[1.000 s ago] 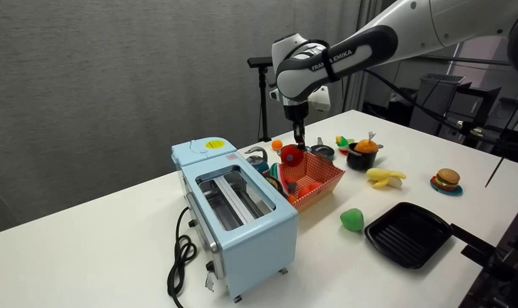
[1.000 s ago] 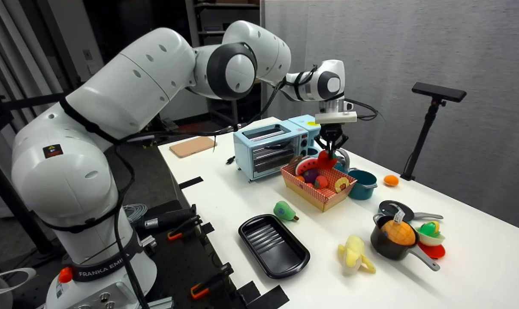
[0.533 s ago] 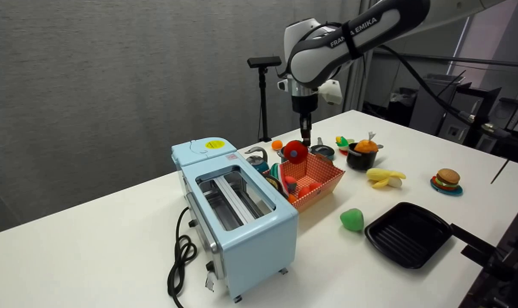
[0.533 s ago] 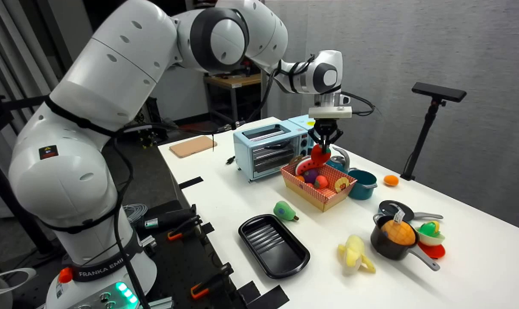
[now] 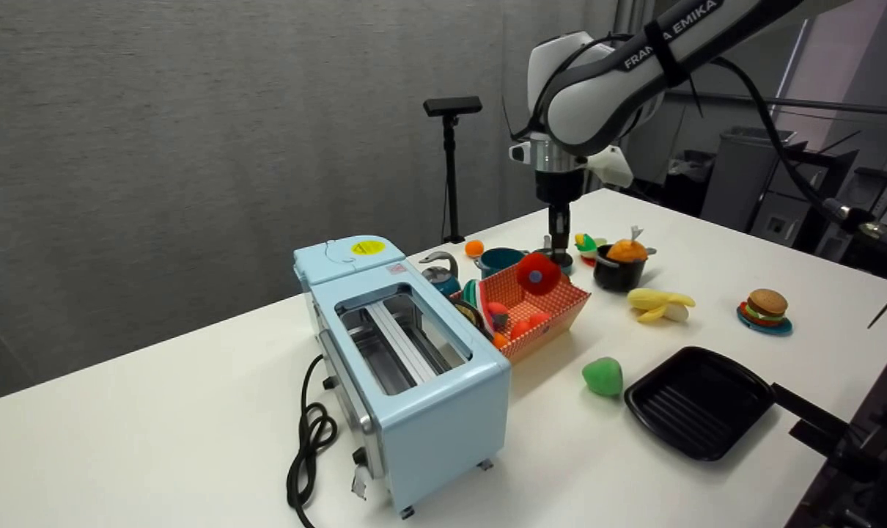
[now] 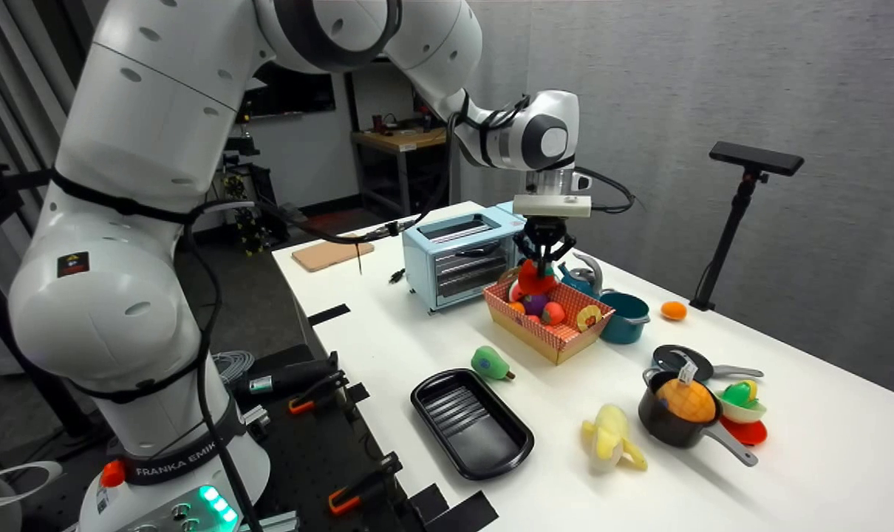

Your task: Put the red plush toy on the black tray

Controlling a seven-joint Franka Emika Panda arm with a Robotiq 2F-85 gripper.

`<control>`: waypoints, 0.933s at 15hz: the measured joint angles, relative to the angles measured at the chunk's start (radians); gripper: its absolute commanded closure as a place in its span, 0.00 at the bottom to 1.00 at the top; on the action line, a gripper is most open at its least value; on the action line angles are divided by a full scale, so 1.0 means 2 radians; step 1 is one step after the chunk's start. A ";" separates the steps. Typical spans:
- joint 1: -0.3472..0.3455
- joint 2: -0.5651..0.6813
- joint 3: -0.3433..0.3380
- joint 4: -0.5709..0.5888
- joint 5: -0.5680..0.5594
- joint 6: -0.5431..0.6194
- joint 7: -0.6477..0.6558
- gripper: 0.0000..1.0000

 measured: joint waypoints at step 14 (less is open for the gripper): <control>-0.036 -0.182 -0.003 -0.379 -0.014 0.164 0.000 0.71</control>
